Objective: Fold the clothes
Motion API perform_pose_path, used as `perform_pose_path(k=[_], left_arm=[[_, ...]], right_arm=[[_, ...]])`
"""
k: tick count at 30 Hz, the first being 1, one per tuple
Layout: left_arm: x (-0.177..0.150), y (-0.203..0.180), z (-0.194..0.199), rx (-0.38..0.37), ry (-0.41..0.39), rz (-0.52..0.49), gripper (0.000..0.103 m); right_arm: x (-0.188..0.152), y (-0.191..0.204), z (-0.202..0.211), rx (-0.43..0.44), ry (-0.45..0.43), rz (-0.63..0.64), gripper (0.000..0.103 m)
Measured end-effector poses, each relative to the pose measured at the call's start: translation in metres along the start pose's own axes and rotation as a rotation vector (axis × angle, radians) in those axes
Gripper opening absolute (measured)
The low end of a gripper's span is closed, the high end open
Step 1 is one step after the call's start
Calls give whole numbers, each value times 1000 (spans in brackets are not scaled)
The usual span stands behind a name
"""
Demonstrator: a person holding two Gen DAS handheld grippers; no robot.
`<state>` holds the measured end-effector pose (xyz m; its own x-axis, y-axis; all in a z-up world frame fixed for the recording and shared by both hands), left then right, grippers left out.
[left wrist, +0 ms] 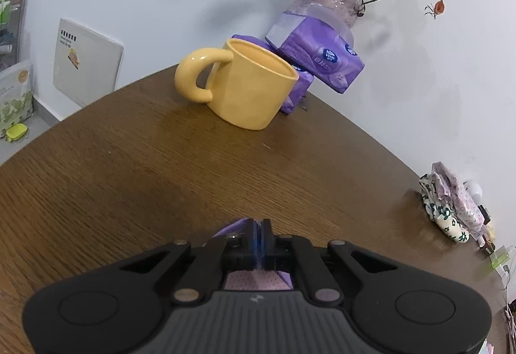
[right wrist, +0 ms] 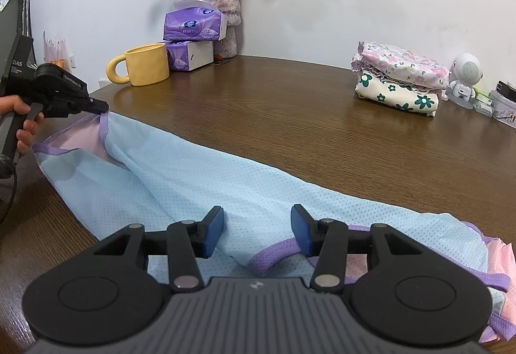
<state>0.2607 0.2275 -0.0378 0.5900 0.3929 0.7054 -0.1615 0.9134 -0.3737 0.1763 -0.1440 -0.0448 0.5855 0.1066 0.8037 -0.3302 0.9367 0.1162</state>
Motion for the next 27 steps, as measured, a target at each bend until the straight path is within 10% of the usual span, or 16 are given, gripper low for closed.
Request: perform_pose_path(k=[6, 14, 27], left_arm=[[-3, -12, 42, 51, -137, -45, 33], [-72, -139, 69, -203, -90, -446, 32], [-117, -149, 39, -106, 25, -639, 16]], right_arm=[[1, -1, 0, 6, -1, -5, 48], [-1, 3, -1, -1, 5, 21, 53], [0, 1, -2, 7, 5, 17, 53]])
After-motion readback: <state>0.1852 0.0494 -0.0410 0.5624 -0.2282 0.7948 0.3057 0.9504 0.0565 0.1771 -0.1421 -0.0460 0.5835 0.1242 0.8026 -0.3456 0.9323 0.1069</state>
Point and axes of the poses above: each gripper's, at about its wrist camera, not at the fingertips, and z roughly against the way its jaws point, y to its left, x to its top, the point moved 8 cm from there along -z, roughly the way its jaws point, and after that the axes turned 7 degrees about -z, right-handed, at the moved point
